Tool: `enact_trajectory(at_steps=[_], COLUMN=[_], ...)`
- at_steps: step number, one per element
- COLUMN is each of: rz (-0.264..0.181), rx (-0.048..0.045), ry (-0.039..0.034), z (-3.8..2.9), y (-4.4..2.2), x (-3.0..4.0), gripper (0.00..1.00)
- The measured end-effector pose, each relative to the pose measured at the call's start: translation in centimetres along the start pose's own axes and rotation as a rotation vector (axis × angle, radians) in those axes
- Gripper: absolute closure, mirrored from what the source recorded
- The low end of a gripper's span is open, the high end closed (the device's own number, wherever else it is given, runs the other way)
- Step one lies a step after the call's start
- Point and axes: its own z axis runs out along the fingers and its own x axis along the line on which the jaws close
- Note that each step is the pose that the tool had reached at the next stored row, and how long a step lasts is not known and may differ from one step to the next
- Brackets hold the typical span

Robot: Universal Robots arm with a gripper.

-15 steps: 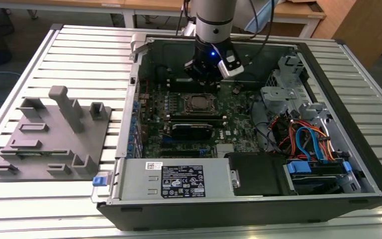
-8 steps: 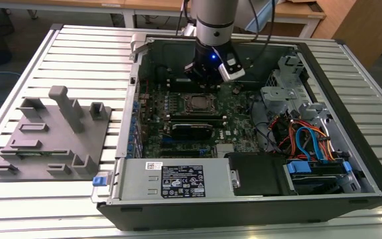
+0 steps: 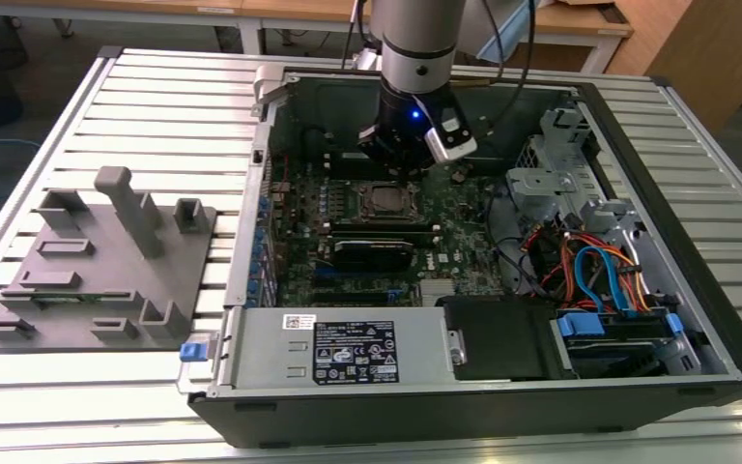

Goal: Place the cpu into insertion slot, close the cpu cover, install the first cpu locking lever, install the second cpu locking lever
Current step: 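Install the second cpu locking lever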

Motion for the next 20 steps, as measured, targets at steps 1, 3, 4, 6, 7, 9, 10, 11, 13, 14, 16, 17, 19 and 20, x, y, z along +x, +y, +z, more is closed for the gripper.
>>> enact_trajectory(at_steps=[1, 3, 4, 6, 7, 9, 10, 11, 13, 14, 16, 17, 19, 20], rz=[0.000, 0.000, 0.000, 0.000, 0.000, 0.000, 0.000, 0.000, 0.000, 0.000, 0.000, 0.000, 0.000, 0.000], rx=[-0.0001, 0.0000, 0.0000, 0.0000, 0.0000, 0.0000, 0.0000, 0.0001, 0.0002, 0.0001, 0.0001, 0.0001, 0.0001, 0.0002], ry=[-0.0001, 0.0000, 0.0000, 0.0000, 0.0000, 0.0000, 0.0000, 0.0001, 0.0009, 0.0010, 0.0022, 0.0030, 0.0056, 0.0067], z=[0.00, 0.00, 0.00, 0.00, 0.00, 0.00, 0.00, -0.01, -0.10, -0.21, -0.56, -0.73, -1.06, -1.16], y=[-0.01, -0.03, -0.03, -0.03, -0.03, -0.03, -0.03, -0.03, -0.04, -0.03, -0.01, 0.00, 0.02, 0.03], x=[0.00, 0.00, 0.00, 0.00, 0.00, 0.00, 0.00, 0.00, 0.00, -0.01, -0.03, -0.04, -0.06, -0.06], gripper=[0.89, 0.89, 0.89, 0.89, 0.89, 0.89, 0.89, 0.89, 0.89, 0.89, 0.89, 0.89, 0.89, 0.89])
